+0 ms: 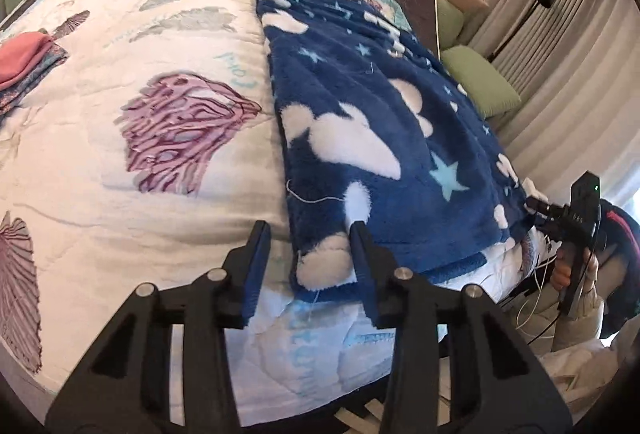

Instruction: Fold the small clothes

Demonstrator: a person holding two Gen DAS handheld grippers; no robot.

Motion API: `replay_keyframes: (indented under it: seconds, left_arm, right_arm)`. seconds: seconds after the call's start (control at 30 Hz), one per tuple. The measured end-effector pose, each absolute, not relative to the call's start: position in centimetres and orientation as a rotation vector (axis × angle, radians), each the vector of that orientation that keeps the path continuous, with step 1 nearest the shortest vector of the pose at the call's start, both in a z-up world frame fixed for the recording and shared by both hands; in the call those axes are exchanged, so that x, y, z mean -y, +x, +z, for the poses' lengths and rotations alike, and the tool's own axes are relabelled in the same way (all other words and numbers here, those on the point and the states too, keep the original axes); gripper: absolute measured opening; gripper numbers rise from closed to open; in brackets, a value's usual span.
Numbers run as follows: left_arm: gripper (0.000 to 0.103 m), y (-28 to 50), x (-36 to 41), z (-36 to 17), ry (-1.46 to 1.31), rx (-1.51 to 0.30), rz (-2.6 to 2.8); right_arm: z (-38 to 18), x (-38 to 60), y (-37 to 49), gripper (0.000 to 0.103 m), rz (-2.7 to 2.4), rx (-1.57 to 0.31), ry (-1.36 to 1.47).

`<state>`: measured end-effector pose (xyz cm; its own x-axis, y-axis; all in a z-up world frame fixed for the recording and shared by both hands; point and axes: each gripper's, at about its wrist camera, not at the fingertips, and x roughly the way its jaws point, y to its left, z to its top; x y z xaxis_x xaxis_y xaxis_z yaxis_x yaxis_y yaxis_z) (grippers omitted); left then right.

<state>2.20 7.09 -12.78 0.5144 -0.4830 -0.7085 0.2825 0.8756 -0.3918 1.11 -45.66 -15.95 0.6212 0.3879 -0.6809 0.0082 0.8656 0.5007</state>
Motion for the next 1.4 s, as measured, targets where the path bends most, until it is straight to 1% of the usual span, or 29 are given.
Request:
replay_keyframes:
  seconds: [0.13, 0.17, 0.2, 0.23, 0.27, 0.33, 0.4, 0.53, 0.63, 0.73, 0.83, 0.9, 0.93, 1.0, 1.03, 1.07, 1.1, 1.17, 1.2, 1.23, 1.27, 1.3, 1.33, 1.37, 1.4]
  left_arm:
    - [0.042, 3.4, -6.7, -13.4, -0.292, -0.917, -0.536]
    - [0.04, 3.8, -6.9, -13.6, -0.334, -0.918, -0.557]
    - [0.031, 4.0, -7.1, -13.7, -0.363, -0.917, -0.568]
    - [0.013, 4.3, -7.4, -13.8, -0.399, -0.925, -0.579]
    - [0.013, 4.4, -7.7, -13.8, -0.441, -0.933, -0.583]
    - [0.013, 4.0, -8.0, -13.3, -0.458, -0.913, -0.584]
    - [0.012, 3.3, -7.9, -12.0, -0.434, -0.875, -0.582]
    - [0.012, 2.5, -7.4, -8.9, -0.375, -0.797, -0.599]
    - [0.012, 2.5, -7.1, -7.4, -0.348, -0.761, -0.601]
    - [0.012, 2.3, -7.1, -7.1, -0.316, -0.749, -0.589]
    - [0.013, 2.5, -7.0, -7.9, -0.279, -0.782, -0.576]
    - [0.013, 2.6, -6.7, -9.1, -0.246, -0.83, -0.55]
    - [0.016, 2.7, -6.5, -9.9, -0.229, -0.862, -0.535]
    - [0.029, 3.1, -6.2, -11.4, -0.21, -0.921, -0.496]
    - [0.042, 3.2, -6.1, -12.1, -0.21, -0.943, -0.49]
    - [0.045, 3.1, -6.1, -12.6, -0.214, -0.95, -0.494]
    - [0.046, 2.9, -6.1, -12.7, -0.215, -0.933, -0.502]
    - [0.053, 2.9, -5.9, -12.7, -0.221, -0.92, -0.524]
    - [0.053, 3.2, -5.9, -12.8, -0.234, -0.917, -0.537]
    - [0.053, 3.5, -5.7, -12.9, -0.242, -0.918, -0.548]
    - [0.039, 3.9, -5.5, -12.9, -0.242, -0.915, -0.555]
    - [0.022, 4.1, -5.3, -12.8, -0.247, -0.916, -0.563]
    - [0.012, 4.4, -5.2, -12.8, -0.275, -0.931, -0.581]
    - [0.012, 4.6, -5.4, -12.6, -0.322, -0.933, -0.587]
    - [0.012, 4.5, -5.6, -12.0, -0.363, -0.918, -0.597]
  right_arm:
    - [-16.3, 45.6, 1.8, 0.067, 0.285, -0.869, 0.541]
    - [-16.6, 45.7, 2.1, 0.065, 0.313, -0.863, 0.563]
    - [-17.1, 46.1, 2.4, 0.061, 0.335, -0.855, 0.596]
    - [-17.5, 46.8, 2.5, 0.04, 0.33, -0.85, 0.643]
    - [-17.8, 47.3, 2.5, 0.013, 0.32, -0.854, 0.681]
    - [-18.2, 48.1, 2.1, 0.013, 0.335, -0.849, 0.755]
    - [-17.5, 48.0, 1.4, 0.012, 0.327, -0.82, 0.732]
    - [-14.6, 47.7, 0.7, 0.012, 0.4, -0.729, 0.748]
    - [-12.7, 47.2, 1.1, 0.012, 0.445, -0.702, 0.733]
    - [-11.7, 46.7, 1.4, 0.012, 0.45, -0.695, 0.692]
    - [-11.9, 46.7, 1.5, 0.012, 0.432, -0.715, 0.671]
    - [-12.4, 46.7, 1.5, 0.015, 0.397, -0.748, 0.639]
    - [-13.0, 46.7, 1.7, 0.019, 0.367, -0.783, 0.617]
    - [-14.0, 47.0, 1.7, 0.027, 0.331, -0.829, 0.611]
    - [-14.7, 47.2, 1.9, 0.036, 0.324, -0.855, 0.622]
    - [-15.5, 47.5, 2.0, 0.045, 0.318, -0.876, 0.636]
    - [-16.1, 47.6, 2.1, 0.047, 0.313, -0.894, 0.646]
    - [-17.0, 47.8, 2.2, 0.047, 0.329, -0.905, 0.656]
    - [-17.2, 47.8, 2.2, 0.048, 0.345, -0.896, 0.662]
    - [-17.3, 47.8, 2.3, 0.048, 0.358, -0.89, 0.669]
    - [-17.4, 47.7, 2.6, 0.049, 0.377, -0.887, 0.674]
    - [-17.4, 47.6, 2.9, 0.049, 0.389, -0.887, 0.673]
    - [-17.4, 47.2, 3.2, 0.038, 0.399, -0.889, 0.663]
    - [-17.3, 46.9, 3.4, 0.01, 0.406, -0.892, 0.661]
    - [-17.4, 46.6, 3.6, 0.011, 0.418, -0.906, 0.669]
